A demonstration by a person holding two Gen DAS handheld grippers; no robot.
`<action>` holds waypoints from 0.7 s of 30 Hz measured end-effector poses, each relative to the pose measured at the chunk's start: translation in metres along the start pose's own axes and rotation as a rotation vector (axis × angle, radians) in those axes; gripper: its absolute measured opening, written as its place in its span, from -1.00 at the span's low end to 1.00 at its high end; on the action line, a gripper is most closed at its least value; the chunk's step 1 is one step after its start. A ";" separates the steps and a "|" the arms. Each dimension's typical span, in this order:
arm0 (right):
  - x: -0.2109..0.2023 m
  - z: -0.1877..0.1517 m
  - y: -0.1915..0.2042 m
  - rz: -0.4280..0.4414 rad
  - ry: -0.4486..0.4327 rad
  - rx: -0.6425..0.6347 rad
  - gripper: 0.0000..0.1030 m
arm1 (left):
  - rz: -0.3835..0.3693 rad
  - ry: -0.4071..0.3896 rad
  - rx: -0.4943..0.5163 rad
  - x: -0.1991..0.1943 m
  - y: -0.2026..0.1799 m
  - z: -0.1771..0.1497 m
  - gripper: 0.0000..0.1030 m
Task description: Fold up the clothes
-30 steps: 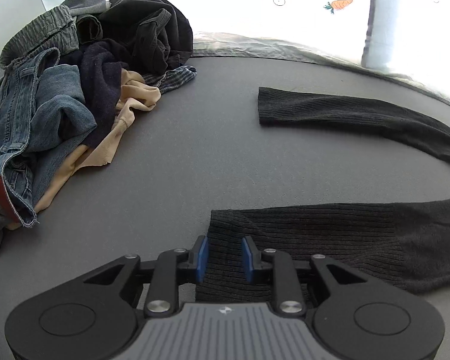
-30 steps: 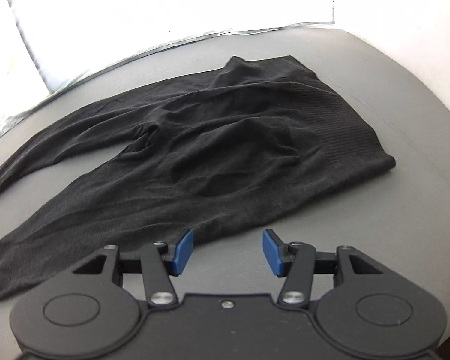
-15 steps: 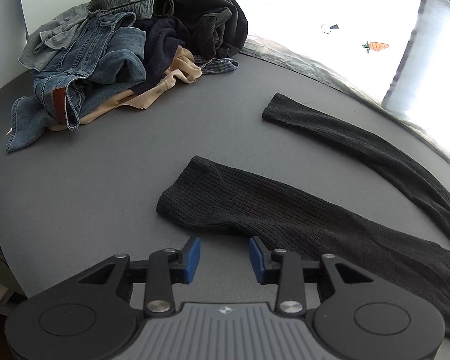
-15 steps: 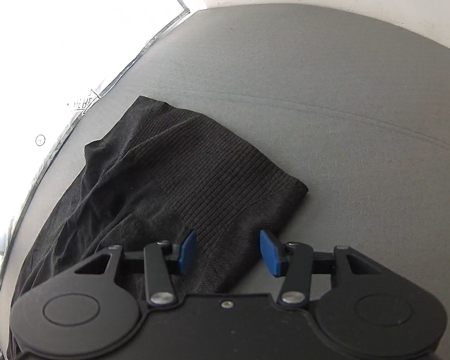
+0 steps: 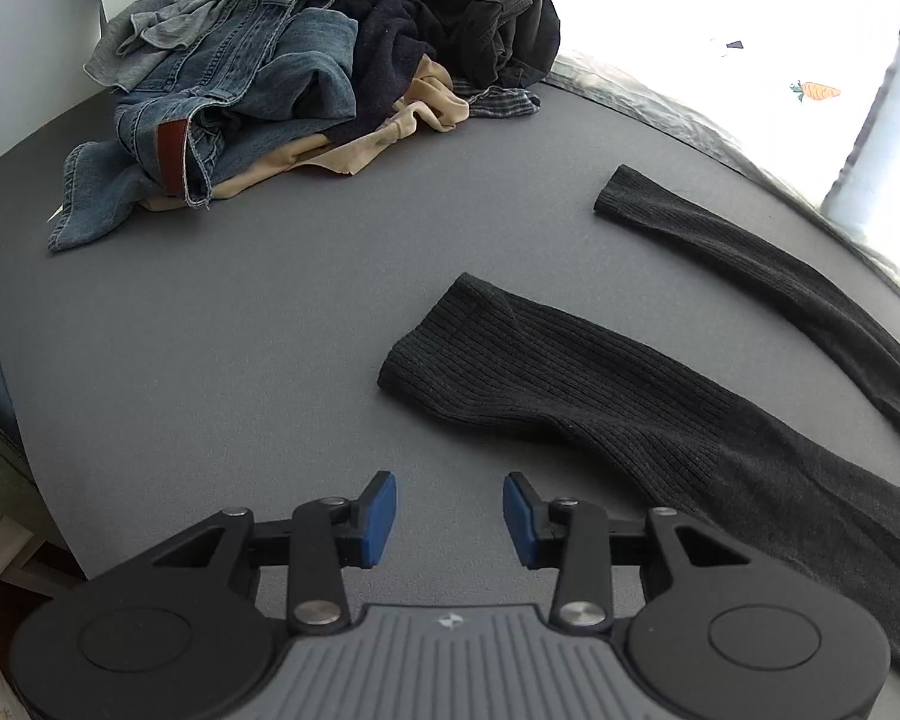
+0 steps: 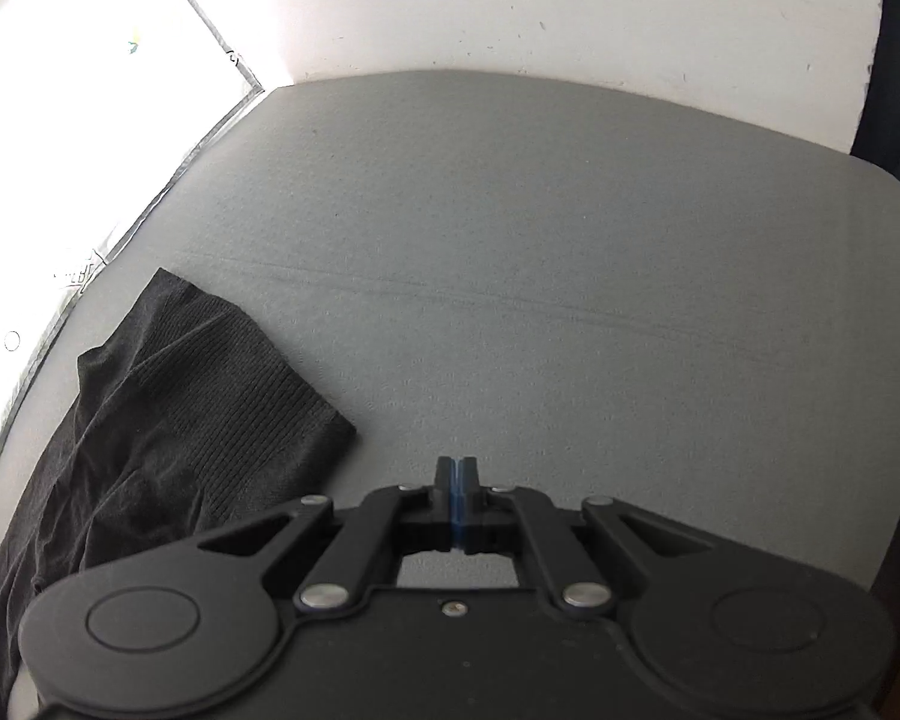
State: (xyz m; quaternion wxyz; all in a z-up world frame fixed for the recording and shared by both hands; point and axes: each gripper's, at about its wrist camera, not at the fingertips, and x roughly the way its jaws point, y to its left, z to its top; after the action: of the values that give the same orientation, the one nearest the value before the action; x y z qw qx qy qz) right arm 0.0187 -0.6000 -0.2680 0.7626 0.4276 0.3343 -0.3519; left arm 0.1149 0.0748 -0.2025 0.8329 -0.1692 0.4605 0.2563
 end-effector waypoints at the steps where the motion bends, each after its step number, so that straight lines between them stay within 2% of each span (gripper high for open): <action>1: 0.003 -0.001 -0.004 0.063 0.016 0.048 -0.95 | 0.001 0.029 -0.033 0.007 0.002 0.002 -0.19; 4: 0.010 -0.008 0.016 0.133 0.009 0.028 -0.54 | -0.031 0.036 -0.057 0.021 0.001 0.010 -0.19; 5: 0.013 -0.011 0.025 0.148 0.001 0.006 -0.27 | -0.028 0.028 -0.042 0.024 -0.001 0.013 -0.19; 7: 0.024 -0.014 0.040 0.145 0.006 -0.005 -0.19 | -0.032 0.023 -0.027 0.029 -0.005 0.018 -0.19; 9: 0.037 -0.015 0.049 0.158 0.032 0.049 -0.04 | -0.046 0.031 -0.047 0.036 -0.005 0.023 -0.19; 11: 0.047 -0.017 0.057 0.152 0.055 0.095 0.01 | -0.041 0.052 -0.075 0.046 -0.003 0.027 -0.19; 13: 0.053 -0.018 0.067 0.143 0.048 0.094 0.21 | -0.053 0.071 -0.092 0.054 -0.002 0.029 -0.19; 15: 0.057 -0.019 0.076 0.140 0.052 0.086 0.56 | -0.075 0.079 -0.071 0.060 -0.003 0.031 -0.19; 18: 0.062 -0.017 0.083 0.143 0.060 0.100 0.80 | -0.112 0.075 -0.023 0.063 -0.005 0.033 -0.20; 21: 0.063 -0.013 0.080 0.142 0.079 0.119 0.80 | -0.193 0.099 -0.127 0.065 0.008 0.037 -0.21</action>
State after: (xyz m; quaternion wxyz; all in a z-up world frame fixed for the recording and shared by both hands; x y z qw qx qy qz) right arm 0.1148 -0.5737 -0.2906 0.7450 0.5083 0.3116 -0.2990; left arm 0.1647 0.1182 -0.2389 0.8175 -0.2777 0.4653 0.1949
